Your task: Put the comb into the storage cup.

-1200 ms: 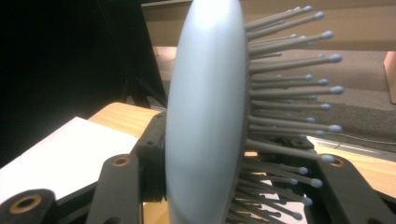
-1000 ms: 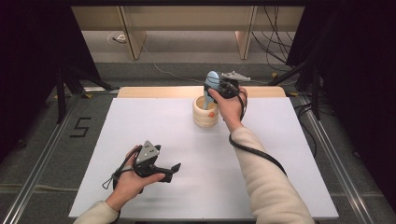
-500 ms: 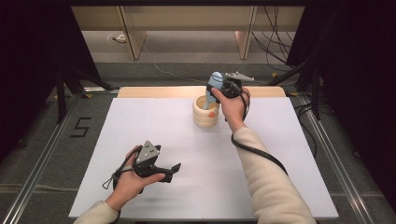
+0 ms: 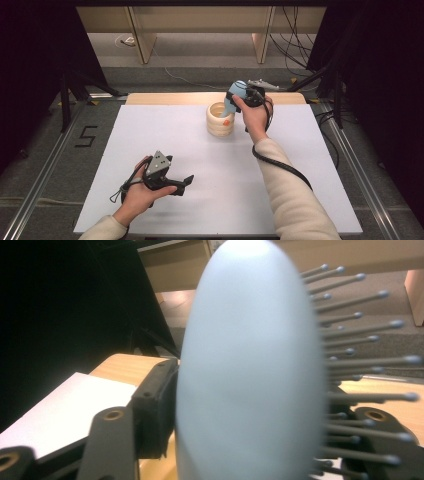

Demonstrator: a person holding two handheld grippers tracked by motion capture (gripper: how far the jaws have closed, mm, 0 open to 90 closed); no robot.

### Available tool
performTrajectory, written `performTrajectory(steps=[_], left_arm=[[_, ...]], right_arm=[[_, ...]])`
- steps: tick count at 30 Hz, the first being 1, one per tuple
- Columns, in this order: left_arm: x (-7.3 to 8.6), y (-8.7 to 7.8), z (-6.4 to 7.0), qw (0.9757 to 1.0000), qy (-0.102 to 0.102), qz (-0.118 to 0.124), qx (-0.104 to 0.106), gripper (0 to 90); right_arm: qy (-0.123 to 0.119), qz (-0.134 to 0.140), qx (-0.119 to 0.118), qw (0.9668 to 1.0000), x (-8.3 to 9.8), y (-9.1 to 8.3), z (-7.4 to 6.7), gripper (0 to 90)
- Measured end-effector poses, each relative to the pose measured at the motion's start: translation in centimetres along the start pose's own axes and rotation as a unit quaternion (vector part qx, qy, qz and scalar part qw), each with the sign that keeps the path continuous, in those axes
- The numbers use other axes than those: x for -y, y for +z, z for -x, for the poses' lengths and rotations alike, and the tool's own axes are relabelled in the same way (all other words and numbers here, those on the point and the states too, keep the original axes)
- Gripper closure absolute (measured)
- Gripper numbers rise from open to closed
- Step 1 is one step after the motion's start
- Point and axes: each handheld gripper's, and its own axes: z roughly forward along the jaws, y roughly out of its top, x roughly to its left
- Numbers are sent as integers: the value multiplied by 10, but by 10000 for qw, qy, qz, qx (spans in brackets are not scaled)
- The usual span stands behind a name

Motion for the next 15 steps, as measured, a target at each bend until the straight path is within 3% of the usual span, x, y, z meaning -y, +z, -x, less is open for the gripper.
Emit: performTrajectory(steps=[15], left_arm=[[0,0,0,10000,9,2,3,3]], right_arm=[[185,39,42,9998,6,-6,11,357]])
